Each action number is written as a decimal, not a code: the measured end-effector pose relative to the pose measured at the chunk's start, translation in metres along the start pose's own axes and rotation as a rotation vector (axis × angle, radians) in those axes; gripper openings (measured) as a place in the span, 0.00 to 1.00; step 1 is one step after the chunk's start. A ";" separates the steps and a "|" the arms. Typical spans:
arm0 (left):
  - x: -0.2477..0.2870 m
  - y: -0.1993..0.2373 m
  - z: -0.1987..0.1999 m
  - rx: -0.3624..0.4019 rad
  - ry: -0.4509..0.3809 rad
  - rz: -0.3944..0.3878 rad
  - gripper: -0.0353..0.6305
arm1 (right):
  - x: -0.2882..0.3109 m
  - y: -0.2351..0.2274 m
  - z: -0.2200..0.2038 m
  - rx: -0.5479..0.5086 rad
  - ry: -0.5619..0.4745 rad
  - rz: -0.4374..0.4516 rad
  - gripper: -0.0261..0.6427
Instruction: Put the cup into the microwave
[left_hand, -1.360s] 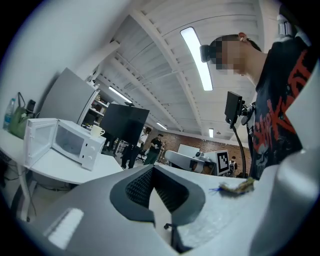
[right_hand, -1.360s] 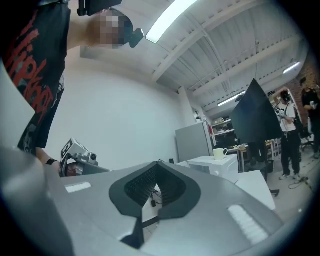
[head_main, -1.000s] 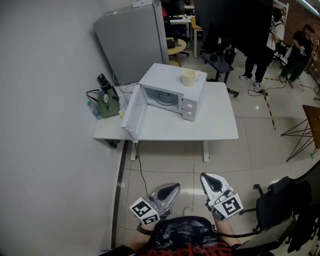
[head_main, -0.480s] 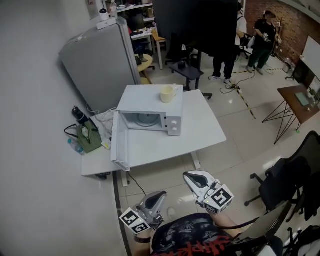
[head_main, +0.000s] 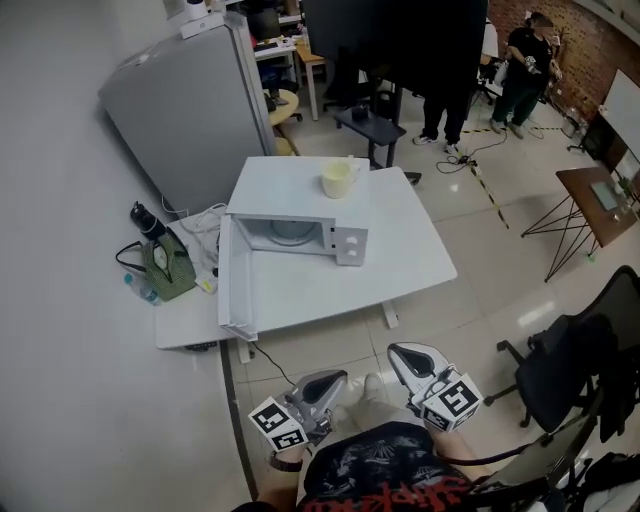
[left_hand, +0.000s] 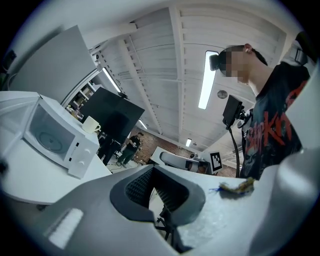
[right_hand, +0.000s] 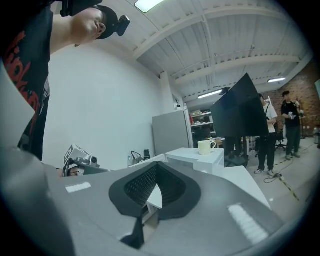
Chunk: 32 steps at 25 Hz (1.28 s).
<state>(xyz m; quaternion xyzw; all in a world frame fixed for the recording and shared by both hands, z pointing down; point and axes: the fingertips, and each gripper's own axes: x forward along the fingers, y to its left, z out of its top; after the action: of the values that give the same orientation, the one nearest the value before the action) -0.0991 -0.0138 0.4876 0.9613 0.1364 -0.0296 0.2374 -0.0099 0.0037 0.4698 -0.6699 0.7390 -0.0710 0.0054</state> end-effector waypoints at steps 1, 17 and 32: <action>0.007 0.007 -0.001 0.003 0.007 0.004 0.05 | 0.004 -0.009 0.000 0.007 -0.004 0.003 0.04; 0.159 0.091 0.064 0.106 -0.015 0.148 0.05 | 0.045 -0.182 0.049 0.082 -0.175 0.054 0.04; 0.178 0.208 0.098 0.248 0.045 0.362 0.05 | 0.097 -0.251 0.032 0.168 -0.137 0.024 0.04</action>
<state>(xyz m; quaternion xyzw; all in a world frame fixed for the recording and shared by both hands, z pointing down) 0.1299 -0.1923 0.4727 0.9924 -0.0377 0.0182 0.1156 0.2320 -0.1187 0.4744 -0.6614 0.7364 -0.0868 0.1131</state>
